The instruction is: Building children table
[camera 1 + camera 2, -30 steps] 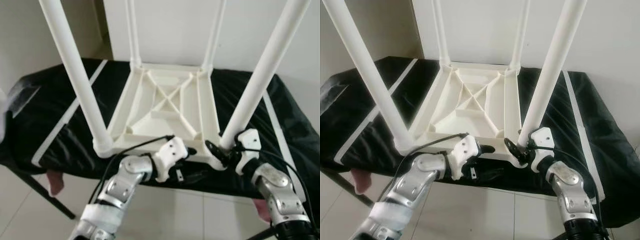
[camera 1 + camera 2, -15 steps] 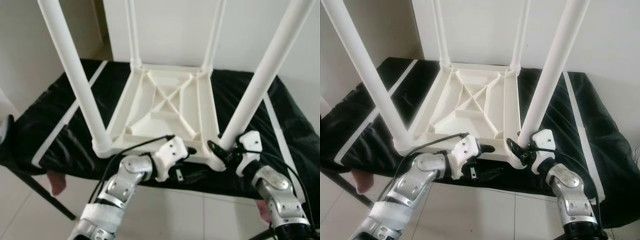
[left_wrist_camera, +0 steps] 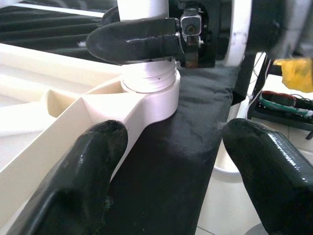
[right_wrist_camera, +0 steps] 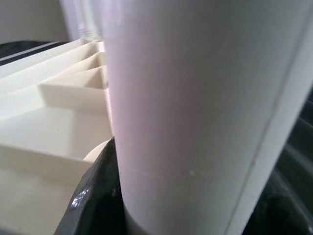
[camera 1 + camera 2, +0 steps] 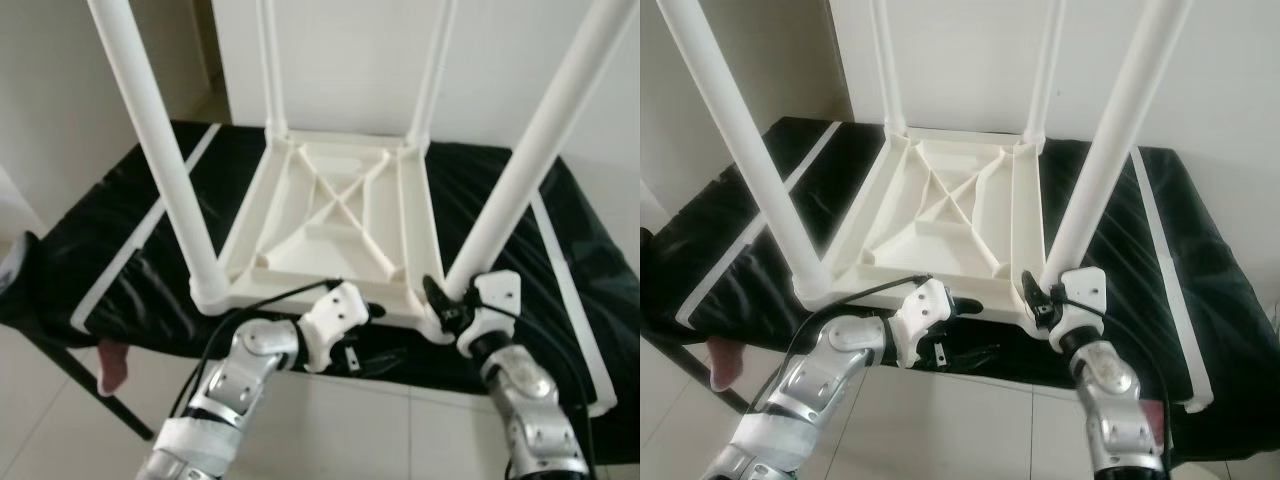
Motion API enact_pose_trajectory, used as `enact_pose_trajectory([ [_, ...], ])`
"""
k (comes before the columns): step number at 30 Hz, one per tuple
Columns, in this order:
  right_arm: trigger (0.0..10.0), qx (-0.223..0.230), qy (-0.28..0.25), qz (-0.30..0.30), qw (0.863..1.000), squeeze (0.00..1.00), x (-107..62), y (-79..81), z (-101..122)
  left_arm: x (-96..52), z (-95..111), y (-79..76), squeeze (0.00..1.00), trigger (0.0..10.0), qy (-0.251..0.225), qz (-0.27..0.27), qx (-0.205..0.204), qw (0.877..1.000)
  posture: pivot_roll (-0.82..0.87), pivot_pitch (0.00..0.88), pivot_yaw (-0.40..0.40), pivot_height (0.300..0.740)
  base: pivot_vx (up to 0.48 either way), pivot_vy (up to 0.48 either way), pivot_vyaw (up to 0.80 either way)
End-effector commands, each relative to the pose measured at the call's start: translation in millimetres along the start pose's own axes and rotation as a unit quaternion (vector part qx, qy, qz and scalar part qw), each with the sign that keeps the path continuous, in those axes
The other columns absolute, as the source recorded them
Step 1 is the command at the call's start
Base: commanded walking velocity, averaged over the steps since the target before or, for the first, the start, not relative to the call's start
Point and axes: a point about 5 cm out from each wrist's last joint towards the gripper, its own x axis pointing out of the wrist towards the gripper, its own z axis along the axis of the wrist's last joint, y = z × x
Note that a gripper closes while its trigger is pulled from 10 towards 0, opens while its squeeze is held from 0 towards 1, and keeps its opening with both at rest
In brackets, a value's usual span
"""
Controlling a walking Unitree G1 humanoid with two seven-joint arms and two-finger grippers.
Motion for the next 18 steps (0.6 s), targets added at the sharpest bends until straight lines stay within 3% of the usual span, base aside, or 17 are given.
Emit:
enact_pose_trajectory([
  [1,10.0,0.021,0.042,-0.039,0.998,0.0,-6.8,4.8,-16,0.4,2,1.0,0.0,10.0,-0.002,0.033,-0.001,0.999,-0.02,0.017,0.004,0.74,0.0,0.0,0.0],
  [7,10.0,0.047,0.062,-0.12,0.99,0.0,-5.9,20.8,-22,3.4,1,0.2,0.0,10.0,-0.001,0.037,-0.001,0.999,-0.01,0.018,0.0,0.74,0.0,0.0,0.0],
  [10,10.0,0.059,0.057,-0.117,0.99,0.0,-3.6,34.2,-19,2.2,3,2.5,0.0,10.0,-0.004,0.041,-0.004,0.999,-0.01,0.015,0.004,0.74,0.0,0.0,0.0],
  [13,10.0,0.055,0.048,-0.108,0.992,0.0,-3.8,37.8,-16,1.3,2,2.9,0.0,10.0,-0.002,0.042,-0.003,0.999,-0.01,0.012,0.009,0.74,0.0,0.0,0.0],
  [14,10.0,0.059,0.047,-0.114,0.991,1.0,-4.8,35.0,-15,1.5,1,3.0,0.0,10.0,0.0,0.041,-0.002,0.999,-0.02,0.009,0.012,0.74,0.0,0.0,0.0],
  [18,10.0,0.06,0.04,-0.11,0.991,1.0,-6.1,30.6,-10,1.8,2,5.4,0.0,10.0,0.001,0.04,0.002,0.999,-0.03,0.011,0.012,0.74,0.0,0.0,0.0],
])
